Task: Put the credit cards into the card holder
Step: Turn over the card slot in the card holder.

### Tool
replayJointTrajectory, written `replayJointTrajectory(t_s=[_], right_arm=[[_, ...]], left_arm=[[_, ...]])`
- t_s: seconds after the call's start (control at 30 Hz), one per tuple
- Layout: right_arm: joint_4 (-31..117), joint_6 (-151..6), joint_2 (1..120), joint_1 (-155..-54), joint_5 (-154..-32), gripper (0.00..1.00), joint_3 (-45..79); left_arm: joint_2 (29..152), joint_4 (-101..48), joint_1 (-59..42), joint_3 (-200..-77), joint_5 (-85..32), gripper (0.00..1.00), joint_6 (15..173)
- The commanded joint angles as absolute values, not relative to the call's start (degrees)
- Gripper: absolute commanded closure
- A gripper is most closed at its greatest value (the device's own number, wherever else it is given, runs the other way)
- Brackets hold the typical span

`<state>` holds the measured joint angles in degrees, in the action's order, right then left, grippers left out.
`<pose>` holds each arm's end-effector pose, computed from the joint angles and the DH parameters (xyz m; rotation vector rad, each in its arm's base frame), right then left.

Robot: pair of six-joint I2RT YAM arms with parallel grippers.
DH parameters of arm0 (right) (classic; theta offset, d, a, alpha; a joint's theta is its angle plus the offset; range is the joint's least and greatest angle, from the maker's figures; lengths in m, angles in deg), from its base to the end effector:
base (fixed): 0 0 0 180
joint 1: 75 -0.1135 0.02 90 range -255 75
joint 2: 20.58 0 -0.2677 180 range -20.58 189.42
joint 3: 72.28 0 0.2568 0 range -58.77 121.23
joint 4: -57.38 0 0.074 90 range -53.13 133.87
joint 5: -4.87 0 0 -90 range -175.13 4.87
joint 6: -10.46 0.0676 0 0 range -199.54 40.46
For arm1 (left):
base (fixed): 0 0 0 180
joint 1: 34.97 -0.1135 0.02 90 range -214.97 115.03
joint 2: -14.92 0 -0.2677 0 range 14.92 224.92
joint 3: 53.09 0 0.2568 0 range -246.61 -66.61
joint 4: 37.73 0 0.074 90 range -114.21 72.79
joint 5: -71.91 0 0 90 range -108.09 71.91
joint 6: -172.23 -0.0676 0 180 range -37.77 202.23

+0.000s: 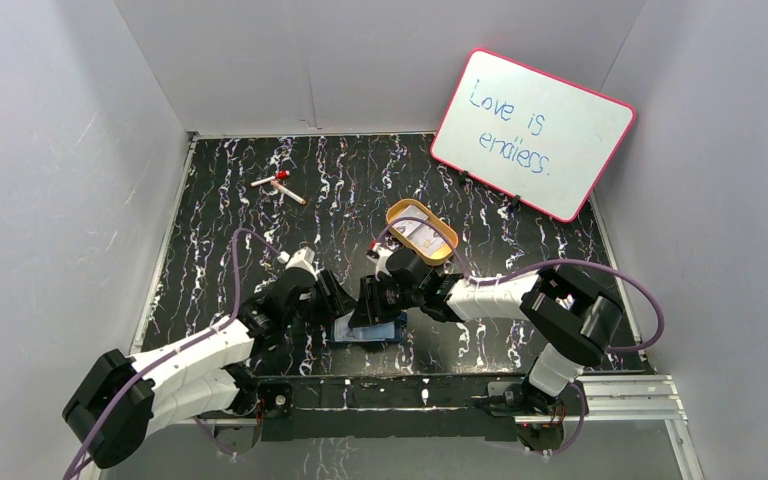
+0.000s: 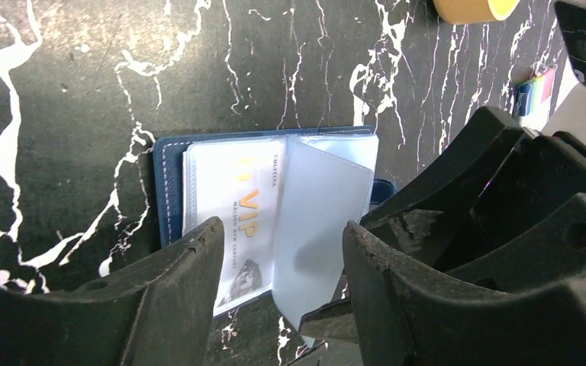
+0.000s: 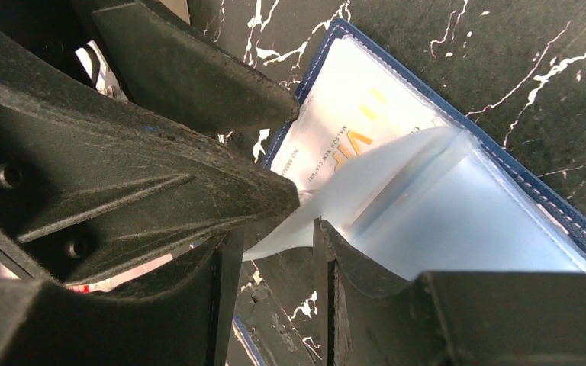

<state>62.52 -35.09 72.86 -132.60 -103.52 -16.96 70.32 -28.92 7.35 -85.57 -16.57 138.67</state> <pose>0.1717 0.3103 0.1470 -0.4928 2.4010 1.2796 0.1675 -0.1501 0.1594 -0.2982 2.2697 -0.9487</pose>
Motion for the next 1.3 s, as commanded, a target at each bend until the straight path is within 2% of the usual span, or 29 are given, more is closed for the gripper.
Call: replayJointTrajectory(t_s=[0.0,0.23,0.47,0.63,0.8,1.07,1.27], right_arm=[[65.92,-37.35,72.3,-132.48,-105.48,0.53,-15.49],[65.4,-38.31,72.45,-132.46,-105.71,0.46,-15.21],[66.33,-38.48,72.38,-132.47,-105.77,0.42,-15.55],[66.61,-38.63,73.12,-132.48,-106.28,0.41,-15.1],[66.88,-38.49,73.96,-132.48,-106.66,0.41,-14.91],[65.02,-38.87,70.18,-132.42,-106.27,0.41,-15.28],[56.5,-38.66,60.58,-132.26,-95.16,0.44,-17.52]], left_arm=[[72.9,-30.65,7.29,-89.19,-18.0,0.43,136.05],[74.65,-30.96,7.16,-89.78,-19.4,0.39,136.64],[68.38,-26.34,6.61,-88.84,-14.41,0.25,139.05],[66.59,-27.08,6.16,-88.18,-15.31,0.19,139.18],[70.31,-30.17,6.07,-88.13,-18.06,0.21,138.47],[74.85,-30.49,5.68,-88.9,-20.64,0.3,137.77],[69.76,-26.01,5.58,-90.34,-16.81,0.37,135.41]])
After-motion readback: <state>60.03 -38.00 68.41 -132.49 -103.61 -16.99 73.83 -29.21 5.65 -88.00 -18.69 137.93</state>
